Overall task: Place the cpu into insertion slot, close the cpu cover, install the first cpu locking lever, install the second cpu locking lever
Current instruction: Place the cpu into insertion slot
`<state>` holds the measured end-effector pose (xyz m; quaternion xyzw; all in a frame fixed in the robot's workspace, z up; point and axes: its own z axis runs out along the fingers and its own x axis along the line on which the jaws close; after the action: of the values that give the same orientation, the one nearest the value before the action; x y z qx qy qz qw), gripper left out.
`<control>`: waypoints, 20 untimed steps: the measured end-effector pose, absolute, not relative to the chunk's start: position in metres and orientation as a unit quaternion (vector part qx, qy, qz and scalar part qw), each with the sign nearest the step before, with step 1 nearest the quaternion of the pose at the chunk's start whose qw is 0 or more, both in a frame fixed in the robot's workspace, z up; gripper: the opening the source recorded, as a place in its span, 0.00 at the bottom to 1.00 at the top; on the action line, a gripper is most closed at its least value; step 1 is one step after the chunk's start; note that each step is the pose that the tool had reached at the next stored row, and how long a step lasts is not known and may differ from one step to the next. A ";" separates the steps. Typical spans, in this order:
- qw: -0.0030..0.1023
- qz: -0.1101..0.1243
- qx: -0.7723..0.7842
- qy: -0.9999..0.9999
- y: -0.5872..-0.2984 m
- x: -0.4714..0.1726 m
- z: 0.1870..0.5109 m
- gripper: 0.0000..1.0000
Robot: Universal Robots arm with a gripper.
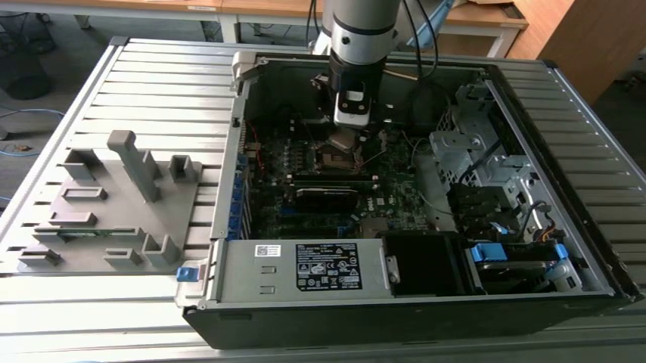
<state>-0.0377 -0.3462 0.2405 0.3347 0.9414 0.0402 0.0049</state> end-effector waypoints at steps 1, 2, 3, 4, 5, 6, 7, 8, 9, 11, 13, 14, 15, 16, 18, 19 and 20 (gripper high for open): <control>0.005 0.040 0.344 0.938 -0.346 -0.038 0.240 0.54; 0.006 0.040 0.352 0.935 -0.346 -0.038 0.240 0.54; 0.006 0.040 0.361 0.932 -0.346 -0.038 0.240 0.54; 0.006 0.040 0.369 0.928 -0.346 -0.038 0.240 0.54; 0.007 0.040 0.378 0.925 -0.346 -0.038 0.240 0.54; 0.007 0.040 0.386 0.922 -0.346 -0.038 0.240 0.54; 0.007 0.040 0.394 0.918 -0.346 -0.038 0.239 0.54; 0.008 0.040 0.403 0.914 -0.346 -0.038 0.239 0.54; 0.008 0.040 0.411 0.911 -0.346 -0.038 0.239 0.54; 0.009 0.040 0.427 0.903 -0.346 -0.038 0.239 0.54; 0.010 0.039 0.444 0.895 -0.346 -0.038 0.238 0.54; 0.010 0.039 0.452 0.891 -0.346 -0.038 0.238 0.54; 0.010 0.039 0.460 0.887 -0.346 -0.038 0.238 0.54; 0.011 0.039 0.468 0.883 -0.346 -0.038 0.238 0.54; 0.011 0.039 0.484 0.874 -0.346 -0.038 0.237 0.54; 0.012 0.039 0.492 0.870 -0.346 -0.038 0.237 0.54; 0.012 0.039 0.499 0.866 -0.346 -0.038 0.237 0.54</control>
<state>-0.0377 -0.3462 0.2372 0.4990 0.8656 0.0387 0.0120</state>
